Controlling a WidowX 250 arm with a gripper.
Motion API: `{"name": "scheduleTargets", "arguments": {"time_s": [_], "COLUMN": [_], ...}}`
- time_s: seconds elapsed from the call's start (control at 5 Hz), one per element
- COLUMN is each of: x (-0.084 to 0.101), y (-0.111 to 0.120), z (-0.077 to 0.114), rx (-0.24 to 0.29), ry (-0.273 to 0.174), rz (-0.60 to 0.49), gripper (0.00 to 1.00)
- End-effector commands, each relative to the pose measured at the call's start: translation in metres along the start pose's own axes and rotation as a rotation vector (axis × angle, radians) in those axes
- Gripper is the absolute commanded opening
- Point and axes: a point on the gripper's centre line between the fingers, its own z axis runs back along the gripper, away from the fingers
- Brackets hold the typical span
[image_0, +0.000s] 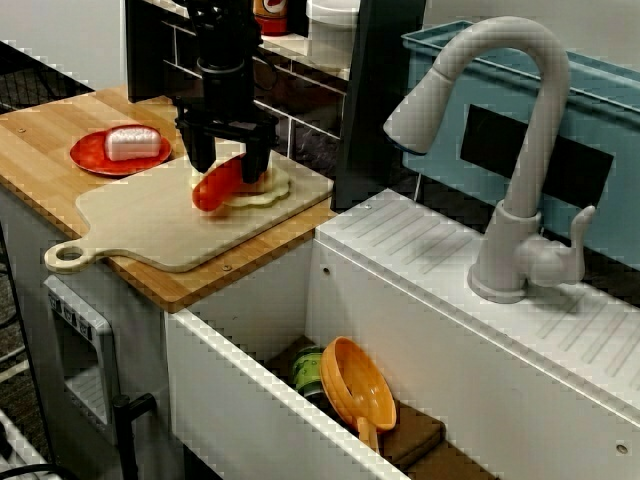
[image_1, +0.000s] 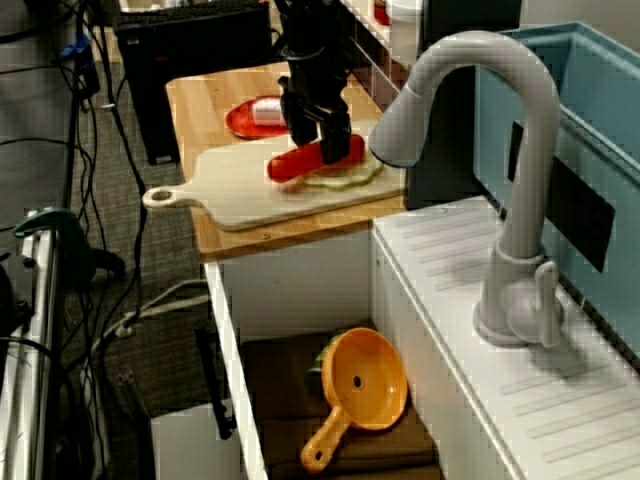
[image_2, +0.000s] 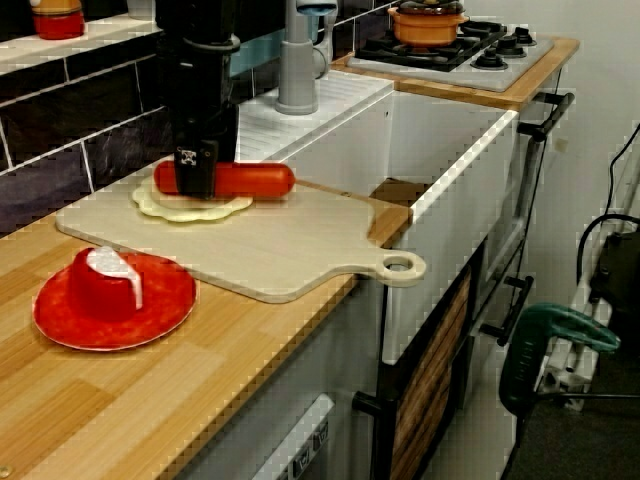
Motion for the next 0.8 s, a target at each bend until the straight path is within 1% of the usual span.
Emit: {"name": "scheduleTargets", "arguments": {"time_s": [0.0,0.2,0.4,0.6], "x": [0.005,0.006,0.011,0.016], "y": [0.002,0.006,0.013,0.023], "z": [0.006,0.011,0.02,0.035], "rx": [0.003,-0.002,-0.005,-0.018], "ry": [-0.052,-0.042,-0.024,-0.016], "rz": [-0.003,-0.005,-0.003,0.001], "gripper": [0.0,0.0,0.0,0.0]}}
